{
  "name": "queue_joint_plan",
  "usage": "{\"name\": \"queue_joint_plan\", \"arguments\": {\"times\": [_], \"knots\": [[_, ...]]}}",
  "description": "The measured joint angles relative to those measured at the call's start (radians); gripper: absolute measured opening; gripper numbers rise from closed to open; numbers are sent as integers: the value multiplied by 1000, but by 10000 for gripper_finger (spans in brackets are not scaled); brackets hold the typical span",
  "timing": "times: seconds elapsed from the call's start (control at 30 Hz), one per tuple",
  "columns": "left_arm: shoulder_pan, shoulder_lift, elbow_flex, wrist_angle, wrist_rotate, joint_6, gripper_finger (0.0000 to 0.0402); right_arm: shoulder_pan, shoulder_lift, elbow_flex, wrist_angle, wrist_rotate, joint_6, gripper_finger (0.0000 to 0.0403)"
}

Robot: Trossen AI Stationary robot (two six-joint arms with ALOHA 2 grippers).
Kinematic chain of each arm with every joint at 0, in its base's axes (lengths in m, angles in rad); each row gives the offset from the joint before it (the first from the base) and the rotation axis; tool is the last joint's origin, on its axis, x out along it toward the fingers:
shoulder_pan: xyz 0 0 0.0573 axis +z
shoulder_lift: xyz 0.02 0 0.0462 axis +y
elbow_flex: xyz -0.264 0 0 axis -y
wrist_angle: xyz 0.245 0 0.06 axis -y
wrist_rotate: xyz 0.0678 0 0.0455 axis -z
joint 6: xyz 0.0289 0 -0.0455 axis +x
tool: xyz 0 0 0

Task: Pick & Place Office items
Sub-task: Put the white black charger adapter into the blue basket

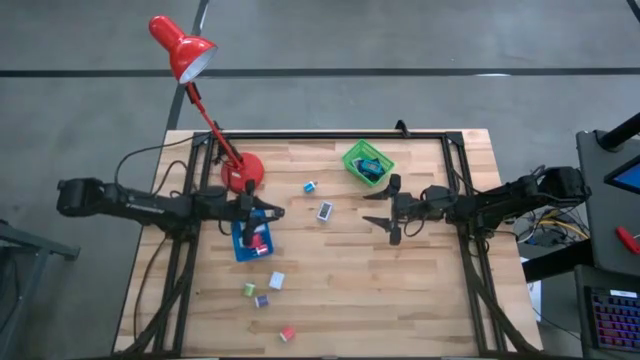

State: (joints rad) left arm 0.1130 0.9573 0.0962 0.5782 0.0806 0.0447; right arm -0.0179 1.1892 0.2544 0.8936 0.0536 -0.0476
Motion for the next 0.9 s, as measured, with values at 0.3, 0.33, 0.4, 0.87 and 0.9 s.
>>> {"name": "queue_joint_plan", "arguments": {"times": [0.3,0.33,0.4,0.87,0.9], "knots": [[-91,0,174,-437,-166,-46,118,0,0,-2,-8,0,-3,263],[-103,0,194,-482,-178,-56,118,0,0,-2,-8,0,-3,263],[-128,-1,233,-565,-211,-74,118,0,0,-2,-9,0,-4,263],[-248,-24,398,-1014,-351,-241,118,0,0,-2,-26,0,-4,262],[-252,-23,398,-1030,-354,-255,118,0,0,-2,-26,0,-4,263]]}}
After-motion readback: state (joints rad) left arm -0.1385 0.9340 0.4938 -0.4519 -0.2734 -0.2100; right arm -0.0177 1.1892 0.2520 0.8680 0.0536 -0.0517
